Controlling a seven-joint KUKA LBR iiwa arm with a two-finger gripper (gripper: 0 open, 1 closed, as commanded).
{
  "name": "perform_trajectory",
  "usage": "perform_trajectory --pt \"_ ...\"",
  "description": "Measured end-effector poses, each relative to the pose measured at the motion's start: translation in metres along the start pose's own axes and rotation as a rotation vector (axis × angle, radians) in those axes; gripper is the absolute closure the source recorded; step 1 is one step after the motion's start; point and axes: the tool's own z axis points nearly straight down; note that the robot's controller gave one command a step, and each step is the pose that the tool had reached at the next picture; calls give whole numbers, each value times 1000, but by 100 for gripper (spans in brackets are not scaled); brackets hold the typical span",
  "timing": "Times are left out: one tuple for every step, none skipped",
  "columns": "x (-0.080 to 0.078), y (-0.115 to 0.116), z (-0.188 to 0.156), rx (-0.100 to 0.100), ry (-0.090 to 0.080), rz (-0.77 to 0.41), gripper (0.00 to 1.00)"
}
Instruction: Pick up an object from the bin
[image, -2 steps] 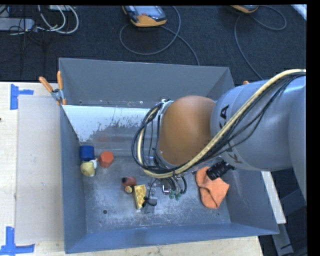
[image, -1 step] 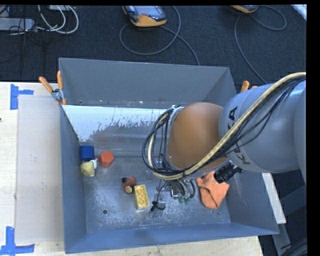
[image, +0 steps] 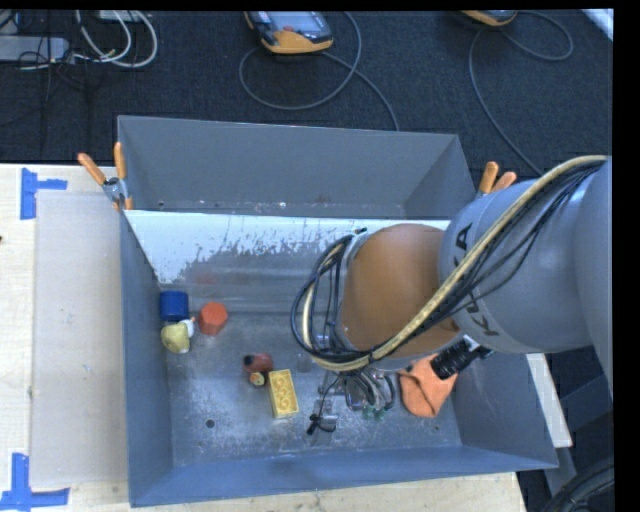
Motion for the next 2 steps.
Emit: perform_trajectory --pt "-9 13 17 -1 -1 123 0" --pt "-38 23 18 0 0 412 0"
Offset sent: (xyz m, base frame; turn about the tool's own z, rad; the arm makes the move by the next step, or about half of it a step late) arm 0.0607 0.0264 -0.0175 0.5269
